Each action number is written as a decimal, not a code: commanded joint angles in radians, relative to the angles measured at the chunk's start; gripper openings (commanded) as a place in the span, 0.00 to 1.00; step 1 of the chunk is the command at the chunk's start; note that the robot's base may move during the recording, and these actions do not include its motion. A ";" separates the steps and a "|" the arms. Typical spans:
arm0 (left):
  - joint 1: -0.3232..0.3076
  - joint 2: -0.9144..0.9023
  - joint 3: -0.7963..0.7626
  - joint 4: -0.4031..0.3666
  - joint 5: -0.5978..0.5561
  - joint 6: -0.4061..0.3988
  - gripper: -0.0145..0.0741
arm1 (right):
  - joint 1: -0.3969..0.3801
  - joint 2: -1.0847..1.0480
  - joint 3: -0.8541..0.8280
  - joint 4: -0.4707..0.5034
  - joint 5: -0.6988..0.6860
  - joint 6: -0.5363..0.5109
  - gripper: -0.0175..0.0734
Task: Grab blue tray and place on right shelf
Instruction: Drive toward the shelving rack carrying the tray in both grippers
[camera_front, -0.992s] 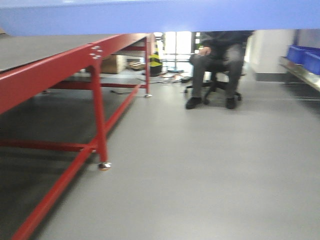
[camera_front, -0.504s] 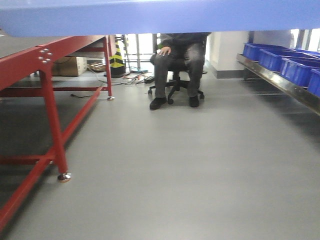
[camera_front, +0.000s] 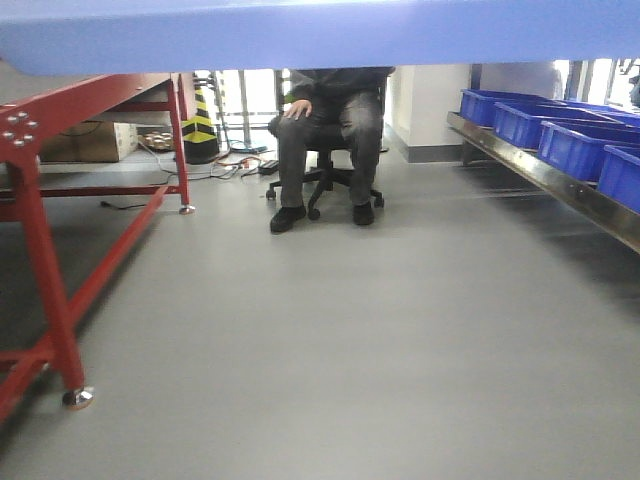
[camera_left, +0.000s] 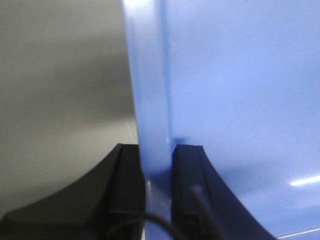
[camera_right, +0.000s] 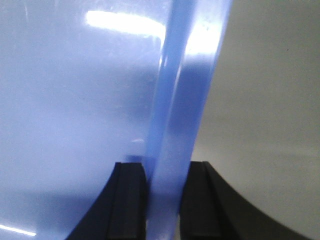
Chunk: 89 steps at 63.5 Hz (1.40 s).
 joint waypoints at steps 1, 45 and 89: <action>-0.011 -0.029 -0.032 -0.040 0.081 0.037 0.11 | 0.000 -0.017 -0.040 0.013 0.018 -0.020 0.22; -0.011 -0.029 -0.032 -0.065 0.081 0.037 0.11 | 0.000 -0.017 -0.040 0.013 0.018 -0.020 0.22; -0.011 -0.029 -0.032 -0.073 0.081 0.037 0.11 | 0.000 -0.017 -0.040 0.013 0.017 -0.020 0.22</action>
